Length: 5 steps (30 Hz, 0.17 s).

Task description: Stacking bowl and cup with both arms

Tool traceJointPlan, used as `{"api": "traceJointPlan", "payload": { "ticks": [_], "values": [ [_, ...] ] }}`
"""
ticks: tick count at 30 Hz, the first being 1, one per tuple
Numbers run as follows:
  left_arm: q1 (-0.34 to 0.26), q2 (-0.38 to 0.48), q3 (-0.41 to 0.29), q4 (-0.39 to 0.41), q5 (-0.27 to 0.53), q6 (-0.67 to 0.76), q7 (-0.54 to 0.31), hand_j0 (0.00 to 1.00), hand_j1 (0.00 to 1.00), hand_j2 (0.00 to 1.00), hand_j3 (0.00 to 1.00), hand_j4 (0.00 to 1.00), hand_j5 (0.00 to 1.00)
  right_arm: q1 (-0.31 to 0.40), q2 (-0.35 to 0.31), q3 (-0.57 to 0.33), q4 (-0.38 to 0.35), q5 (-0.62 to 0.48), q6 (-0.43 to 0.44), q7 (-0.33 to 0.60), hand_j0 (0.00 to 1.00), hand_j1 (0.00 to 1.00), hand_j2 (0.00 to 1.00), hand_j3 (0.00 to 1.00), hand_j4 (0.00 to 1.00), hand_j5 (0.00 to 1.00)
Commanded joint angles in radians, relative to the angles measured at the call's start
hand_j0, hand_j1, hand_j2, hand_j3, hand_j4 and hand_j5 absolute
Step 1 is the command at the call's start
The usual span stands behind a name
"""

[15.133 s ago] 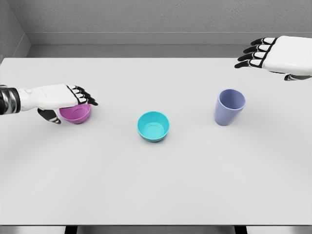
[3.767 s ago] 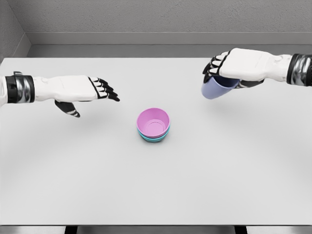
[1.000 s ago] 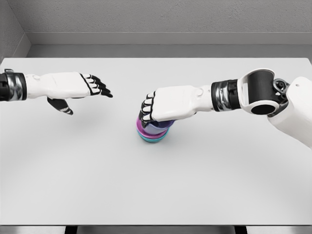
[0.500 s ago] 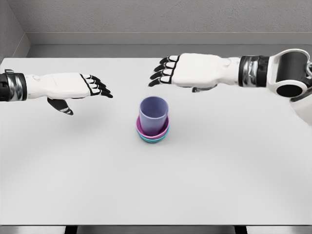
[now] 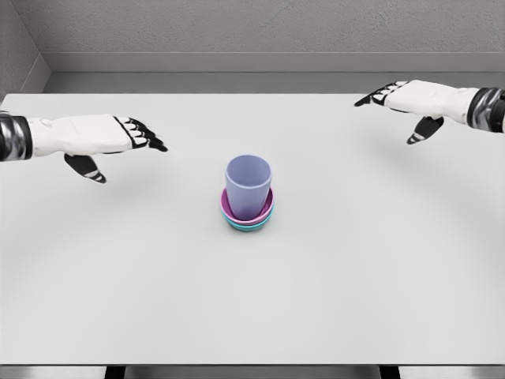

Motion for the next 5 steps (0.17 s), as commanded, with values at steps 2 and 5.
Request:
{"api": "traceJointPlan", "payload": {
  "ticks": [2,5],
  "values": [
    [0.009,0.001,0.0,0.014,0.007,0.002,0.0,1.0,1.0,1.0,1.0,1.0,1.0,0.0,-0.004,-0.005,0.005,-0.006,0.003,0.0,1.0,1.0,1.0,1.0,1.0,1.0],
    [0.014,0.003,0.0,0.013,0.006,0.002,0.0,1.0,1.0,1.0,1.0,1.0,1.0,-0.002,-0.004,-0.008,0.007,-0.008,0.003,0.0,1.0,1.0,1.0,1.0,1.0,1.0]
  ]
}}
